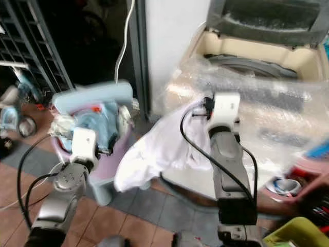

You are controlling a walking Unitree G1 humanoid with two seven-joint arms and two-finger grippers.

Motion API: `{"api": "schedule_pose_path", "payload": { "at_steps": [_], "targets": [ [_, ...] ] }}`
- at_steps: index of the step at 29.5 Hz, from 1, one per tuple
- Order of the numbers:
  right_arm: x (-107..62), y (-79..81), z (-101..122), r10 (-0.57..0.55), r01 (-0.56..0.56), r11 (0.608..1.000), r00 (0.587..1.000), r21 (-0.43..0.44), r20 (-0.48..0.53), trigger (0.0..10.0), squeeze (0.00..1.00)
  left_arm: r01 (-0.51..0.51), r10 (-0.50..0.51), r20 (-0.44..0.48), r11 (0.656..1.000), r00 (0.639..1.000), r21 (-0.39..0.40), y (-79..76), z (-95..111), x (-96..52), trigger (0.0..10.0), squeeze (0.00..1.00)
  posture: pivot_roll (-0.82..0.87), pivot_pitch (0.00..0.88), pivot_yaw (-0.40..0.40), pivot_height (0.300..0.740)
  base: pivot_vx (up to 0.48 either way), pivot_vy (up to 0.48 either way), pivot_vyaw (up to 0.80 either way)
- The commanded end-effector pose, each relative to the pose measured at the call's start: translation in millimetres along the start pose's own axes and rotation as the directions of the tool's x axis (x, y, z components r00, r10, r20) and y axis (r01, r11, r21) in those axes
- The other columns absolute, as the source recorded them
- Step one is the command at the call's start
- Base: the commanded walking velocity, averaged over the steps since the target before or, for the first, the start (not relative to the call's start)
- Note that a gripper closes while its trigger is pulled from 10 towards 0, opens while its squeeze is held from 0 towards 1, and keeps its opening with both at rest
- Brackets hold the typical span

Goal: Clothes washing

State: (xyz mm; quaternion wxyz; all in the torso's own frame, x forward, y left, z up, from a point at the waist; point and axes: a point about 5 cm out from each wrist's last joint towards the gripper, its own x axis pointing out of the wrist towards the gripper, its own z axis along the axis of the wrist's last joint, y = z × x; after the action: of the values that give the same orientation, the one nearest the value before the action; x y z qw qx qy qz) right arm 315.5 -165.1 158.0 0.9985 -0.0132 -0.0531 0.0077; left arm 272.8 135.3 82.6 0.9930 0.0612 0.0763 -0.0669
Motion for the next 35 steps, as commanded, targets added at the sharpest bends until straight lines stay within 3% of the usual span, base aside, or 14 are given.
{"api": "schedule_pose_path", "payload": {
  "at_steps": [1,9,13,14,16,22,28,35],
  "targets": [
    [-0.3,-8.0,5.4,-0.025,0.025,1.0,0.999,-0.013,0.031,10.0,0.0,0.003,-0.003,0.005,1.0,1.0,-0.009,-5.5,1.3,0.4,10.0,0.0,-0.05,0.0,0.022,0.74,0.0,0.0,-0.66],
    [-2.9,-7.5,5.9,-0.015,0.016,1.0,0.999,-0.017,0.033,10.0,0.0,-0.031,0.032,0.014,0.999,0.999,-0.027,-1.5,2.5,0.4,10.0,0.0,-0.05,0.0,0.022,0.74,0.0,0.0,-0.74],
    [-1.5,-3.0,7.9,0.049,-0.047,0.998,0.998,-0.037,0.044,10.0,0.0,-0.048,0.048,0.018,0.999,0.999,-0.023,1.8,2.6,-1.1,10.0,0.0,-0.05,0.0,0.023,0.74,0.0,0.0,0.0],
    [1.0,2.5,12.5,0.129,-0.125,0.99,0.99,-0.062,0.058,10.0,0.0,-0.077,0.077,0.003,0.996,0.997,-0.035,5.9,1.2,-2.0,10.0,0.0,-0.05,0.0,0.026,0.74,0.0,0.0,0.0],
    [2.7,4.8,15.2,0.17,-0.166,0.984,0.984,-0.065,0.06,10.0,0.0,-0.101,0.1,-0.013,0.994,0.995,-0.039,9.2,-0.5,-2.5,10.0,0.0,-0.05,0.0,0.026,0.74,0.0,0.0,0.0],
    [3.8,3.7,19.4,0.201,-0.194,0.977,0.977,-0.087,0.075,10.0,0.0,-0.139,0.138,-0.033,0.989,0.99,-0.051,16.6,-2.6,-4.4,10.0,0.0,-0.05,0.0,0.023,0.74,0.0,0.0,0.0],
    [-1.9,9.4,16.0,0.221,-0.215,0.973,0.972,-0.08,0.075,10.0,0.0,-0.162,0.16,-0.041,0.986,0.986,-0.047,22.5,-5.0,-9.2,10.0,0.0,-0.04,0.0,0.026,0.74,0.0,0.0,0.69],
    [3.5,15.4,26.5,0.32,-0.306,0.944,0.942,-0.127,0.103,10.0,0.0,-0.172,0.17,-0.058,0.984,0.984,-0.047,24.2,-7.3,-10.2,10.0,0.0,-0.04,0.0,0.03,0.74,0.381,0.0,0.66]
  ]
}}
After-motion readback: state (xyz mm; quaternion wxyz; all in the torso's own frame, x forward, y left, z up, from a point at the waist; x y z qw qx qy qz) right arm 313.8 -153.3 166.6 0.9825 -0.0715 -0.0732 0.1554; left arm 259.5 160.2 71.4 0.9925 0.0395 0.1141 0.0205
